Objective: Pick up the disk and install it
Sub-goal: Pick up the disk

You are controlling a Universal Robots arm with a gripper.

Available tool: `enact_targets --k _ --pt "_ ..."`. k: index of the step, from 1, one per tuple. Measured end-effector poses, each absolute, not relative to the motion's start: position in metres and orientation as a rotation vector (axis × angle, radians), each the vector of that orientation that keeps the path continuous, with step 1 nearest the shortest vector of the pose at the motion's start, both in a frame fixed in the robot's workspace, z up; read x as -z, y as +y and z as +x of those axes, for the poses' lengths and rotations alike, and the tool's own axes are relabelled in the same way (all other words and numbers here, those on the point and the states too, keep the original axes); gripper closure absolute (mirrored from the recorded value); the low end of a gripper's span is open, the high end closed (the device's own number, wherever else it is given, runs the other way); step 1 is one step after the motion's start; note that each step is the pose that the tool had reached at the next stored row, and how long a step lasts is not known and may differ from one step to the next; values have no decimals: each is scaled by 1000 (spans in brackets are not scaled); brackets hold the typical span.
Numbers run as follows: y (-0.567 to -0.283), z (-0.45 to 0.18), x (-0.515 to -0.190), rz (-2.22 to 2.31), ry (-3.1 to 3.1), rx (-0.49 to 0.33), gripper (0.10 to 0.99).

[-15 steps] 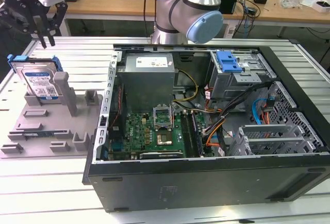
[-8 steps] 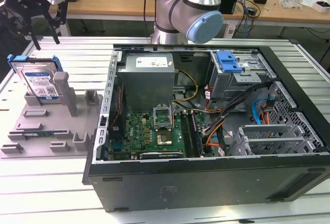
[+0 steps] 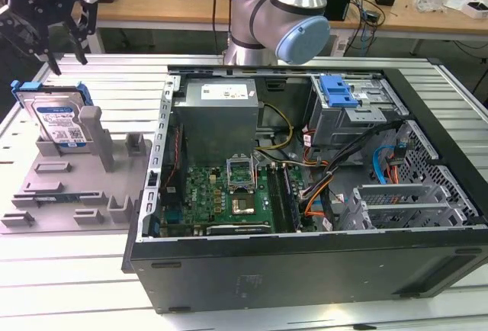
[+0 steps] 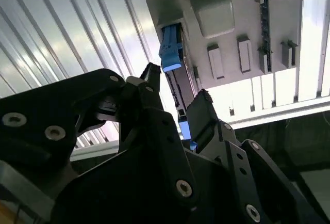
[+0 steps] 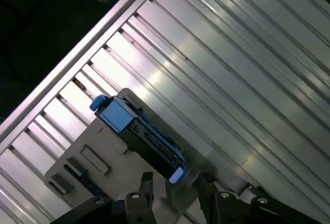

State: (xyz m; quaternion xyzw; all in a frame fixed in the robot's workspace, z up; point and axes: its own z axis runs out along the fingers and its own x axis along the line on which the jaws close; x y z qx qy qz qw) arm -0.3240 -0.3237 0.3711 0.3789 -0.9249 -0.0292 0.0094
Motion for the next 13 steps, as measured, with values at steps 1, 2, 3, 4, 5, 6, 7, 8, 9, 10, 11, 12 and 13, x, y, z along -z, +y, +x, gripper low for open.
enact_targets --k 1,2,3,4,5,6,7,8,9,10,11,12,13 --pt "-324 -324 -371 1219 -2873 91 604" --pt "-324 -324 -371 1250 -2859 90 604" --pt "-324 -324 -371 1281 -2844 90 604" --pt "-324 -324 -370 1307 -2832 89 604" --pt "-324 -324 -370 1363 -2805 87 604" --pt "-324 -324 -370 1394 -2790 85 604" --pt "-324 -324 -370 1420 -2778 83 604" --pt "-324 -324 -369 1441 -2768 81 604" --pt "-324 -324 -369 1465 -2757 79 604" --pt "-324 -324 -369 1486 -2746 78 604" --pt "-324 -324 -369 1509 -2735 76 604" --pt "-324 -324 -369 1535 -2721 74 604" --pt "-324 -324 -368 1577 -2696 67 604"
